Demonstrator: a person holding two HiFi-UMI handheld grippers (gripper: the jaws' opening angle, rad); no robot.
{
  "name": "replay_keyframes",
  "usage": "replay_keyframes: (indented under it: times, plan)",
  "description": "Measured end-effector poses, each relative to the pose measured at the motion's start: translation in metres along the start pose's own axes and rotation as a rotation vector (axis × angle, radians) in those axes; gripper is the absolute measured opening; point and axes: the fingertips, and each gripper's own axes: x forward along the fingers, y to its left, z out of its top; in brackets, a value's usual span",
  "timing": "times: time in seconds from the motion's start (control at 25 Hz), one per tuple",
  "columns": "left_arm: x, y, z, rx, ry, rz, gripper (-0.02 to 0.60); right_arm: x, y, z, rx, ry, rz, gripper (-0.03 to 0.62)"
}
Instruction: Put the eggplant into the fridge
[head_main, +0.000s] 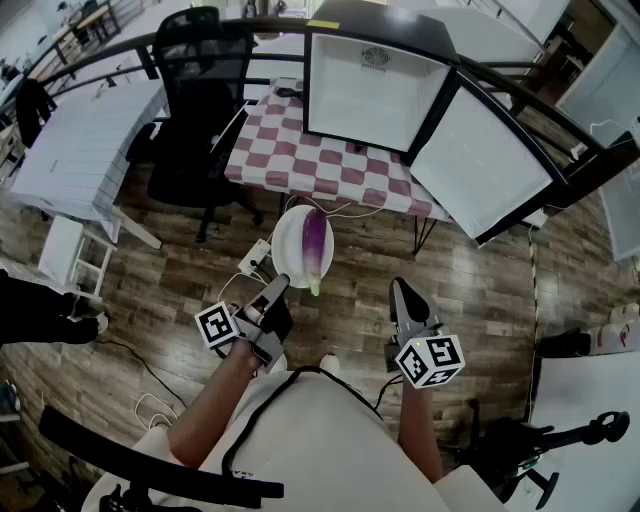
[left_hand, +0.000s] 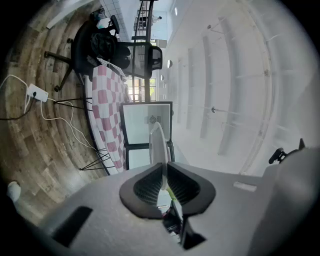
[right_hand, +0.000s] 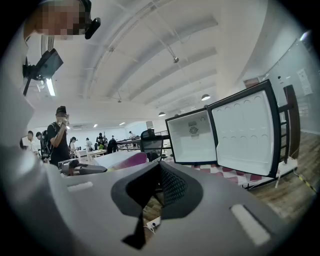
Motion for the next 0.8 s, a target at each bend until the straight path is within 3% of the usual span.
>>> replay_keyframes:
  times: [0.8]
  plan:
    - [-0.002,0.000,-0.013,0.012,-0.016,0.016,0.037,-0.018,-0.007,-0.004,0.030,-0.004,0.029,0.006]
